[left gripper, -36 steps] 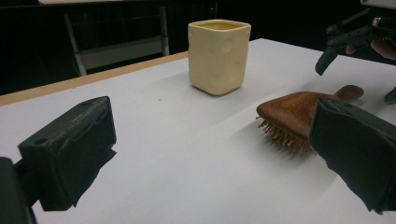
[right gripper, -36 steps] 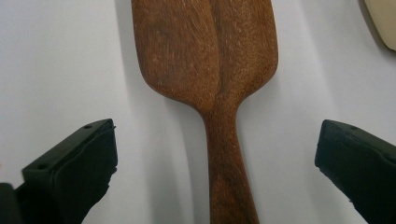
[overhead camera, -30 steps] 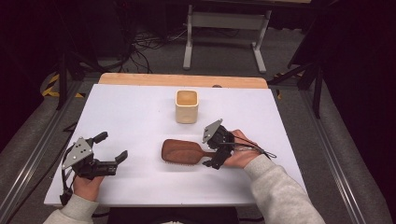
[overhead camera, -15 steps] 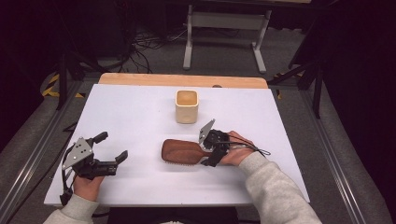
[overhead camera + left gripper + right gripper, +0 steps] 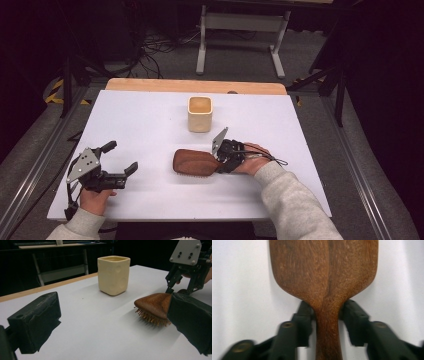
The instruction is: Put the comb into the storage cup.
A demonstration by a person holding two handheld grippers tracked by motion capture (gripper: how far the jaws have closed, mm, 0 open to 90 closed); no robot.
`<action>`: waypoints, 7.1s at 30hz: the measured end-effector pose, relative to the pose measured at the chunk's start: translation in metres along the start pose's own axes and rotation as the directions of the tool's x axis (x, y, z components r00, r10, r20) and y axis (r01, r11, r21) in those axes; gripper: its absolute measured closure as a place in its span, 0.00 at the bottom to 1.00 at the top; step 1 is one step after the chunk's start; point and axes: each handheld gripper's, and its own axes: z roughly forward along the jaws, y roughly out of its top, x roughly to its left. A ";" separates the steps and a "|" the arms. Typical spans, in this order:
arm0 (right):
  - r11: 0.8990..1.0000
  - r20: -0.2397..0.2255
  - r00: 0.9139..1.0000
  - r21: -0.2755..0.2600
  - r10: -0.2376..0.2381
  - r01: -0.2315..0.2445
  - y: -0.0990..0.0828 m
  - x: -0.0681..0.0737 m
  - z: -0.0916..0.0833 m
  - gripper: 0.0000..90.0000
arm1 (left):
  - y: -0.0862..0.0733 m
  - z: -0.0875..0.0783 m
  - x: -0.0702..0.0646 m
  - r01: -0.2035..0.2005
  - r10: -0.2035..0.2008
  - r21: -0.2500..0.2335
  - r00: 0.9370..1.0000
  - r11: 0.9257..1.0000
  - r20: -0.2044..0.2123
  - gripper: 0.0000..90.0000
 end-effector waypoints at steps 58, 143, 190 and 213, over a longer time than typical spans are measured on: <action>0.890 0.231 0.971 -0.453 0.064 0.049 -0.006 0.042 -0.043 0.80 | 0.000 0.008 0.000 0.058 -0.067 0.086 0.992 0.995 0.105 0.00; 0.753 0.367 0.899 -0.654 0.238 0.068 -0.003 0.065 -0.009 0.79 | 0.095 0.110 -0.035 0.140 -0.249 0.296 0.894 0.945 0.373 0.53; 0.621 0.141 0.915 -0.772 0.378 -0.137 -0.050 0.062 -0.038 0.00 | 0.204 0.102 -0.028 -0.096 0.024 0.223 0.952 0.970 0.306 0.63; 0.610 0.134 0.905 -0.776 0.405 -0.158 -0.063 0.063 -0.038 0.00 | 0.229 0.114 -0.019 -0.096 0.054 0.184 0.974 0.978 0.218 0.63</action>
